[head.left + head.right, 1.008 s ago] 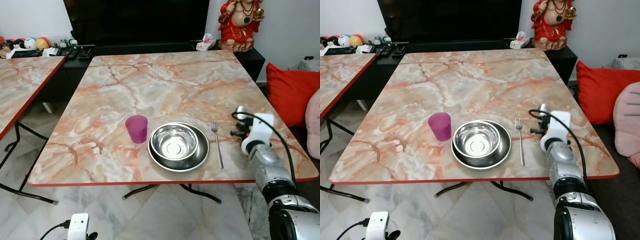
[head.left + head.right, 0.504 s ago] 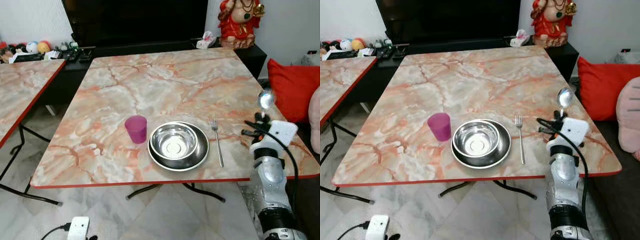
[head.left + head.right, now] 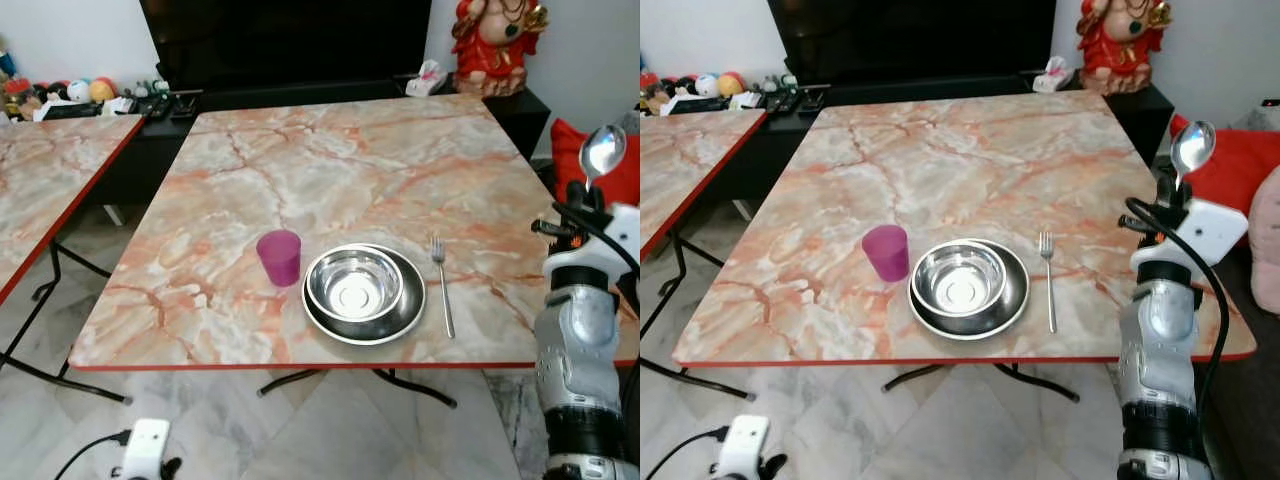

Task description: Setting the table

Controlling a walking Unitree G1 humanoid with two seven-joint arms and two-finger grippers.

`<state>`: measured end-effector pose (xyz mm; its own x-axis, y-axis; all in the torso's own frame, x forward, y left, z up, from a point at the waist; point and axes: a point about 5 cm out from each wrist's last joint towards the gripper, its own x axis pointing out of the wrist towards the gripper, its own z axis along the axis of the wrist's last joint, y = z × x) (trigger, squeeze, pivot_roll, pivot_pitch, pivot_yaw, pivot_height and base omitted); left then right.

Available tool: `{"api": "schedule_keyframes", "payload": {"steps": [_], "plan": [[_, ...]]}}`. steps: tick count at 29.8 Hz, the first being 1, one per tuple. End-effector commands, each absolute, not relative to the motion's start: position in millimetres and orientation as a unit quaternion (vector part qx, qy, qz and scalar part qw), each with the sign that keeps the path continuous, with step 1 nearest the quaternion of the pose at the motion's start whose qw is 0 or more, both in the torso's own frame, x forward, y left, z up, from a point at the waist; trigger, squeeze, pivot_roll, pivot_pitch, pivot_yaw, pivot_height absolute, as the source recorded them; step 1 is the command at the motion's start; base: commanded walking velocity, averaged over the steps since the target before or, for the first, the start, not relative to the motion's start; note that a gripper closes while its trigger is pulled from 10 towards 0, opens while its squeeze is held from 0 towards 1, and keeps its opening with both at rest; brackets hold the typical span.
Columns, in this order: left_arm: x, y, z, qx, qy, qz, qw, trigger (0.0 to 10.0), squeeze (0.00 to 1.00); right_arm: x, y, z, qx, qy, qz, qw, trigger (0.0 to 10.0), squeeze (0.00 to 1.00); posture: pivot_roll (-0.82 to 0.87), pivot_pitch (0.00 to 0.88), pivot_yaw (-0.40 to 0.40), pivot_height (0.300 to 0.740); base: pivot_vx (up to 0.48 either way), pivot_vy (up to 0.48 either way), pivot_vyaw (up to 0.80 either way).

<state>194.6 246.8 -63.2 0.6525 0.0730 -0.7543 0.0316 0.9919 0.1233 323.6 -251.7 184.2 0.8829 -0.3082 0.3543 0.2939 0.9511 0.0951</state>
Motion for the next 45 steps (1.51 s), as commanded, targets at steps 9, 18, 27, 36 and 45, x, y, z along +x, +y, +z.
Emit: {"api": "schedule_keyframes", "payload": {"steps": [9,18,27,36,45], "plan": [[229.9,216.6,-49.9,0.029,0.366,0.002,0.930,10.0,0.00,330.5,-234.7,179.7,-0.005,-0.148,-0.127,0.981,10.0,0.00,0.00,0.000,0.077,0.740,0.000,0.000,0.00],[207.1,220.7,-62.8,0.011,0.385,0.041,0.922,10.0,0.00,331.0,-238.6,184.3,-0.019,-0.143,-0.123,0.982,10.0,0.00,-0.04,0.000,0.025,0.740,0.000,0.000,0.00],[195.3,224.9,-68.0,0.015,0.396,0.039,0.917,10.0,0.00,331.6,-233.5,179.7,-0.019,-0.140,-0.111,0.984,10.0,0.00,-0.05,0.000,0.035,0.740,0.000,0.000,0.00],[199.6,218.8,-67.1,0.019,0.393,0.029,0.919,10.0,0.00,333.6,-233.0,181.8,-0.018,-0.142,-0.110,0.984,10.0,0.00,-0.04,0.000,0.038,0.740,0.000,0.000,0.00],[204.9,221.9,-63.4,0.010,0.383,0.045,0.923,10.0,0.00,338.4,-233.9,189.7,-0.012,-0.134,-0.108,0.985,10.0,0.00,0.00,0.000,0.016,0.740,0.000,0.000,0.00]]}}
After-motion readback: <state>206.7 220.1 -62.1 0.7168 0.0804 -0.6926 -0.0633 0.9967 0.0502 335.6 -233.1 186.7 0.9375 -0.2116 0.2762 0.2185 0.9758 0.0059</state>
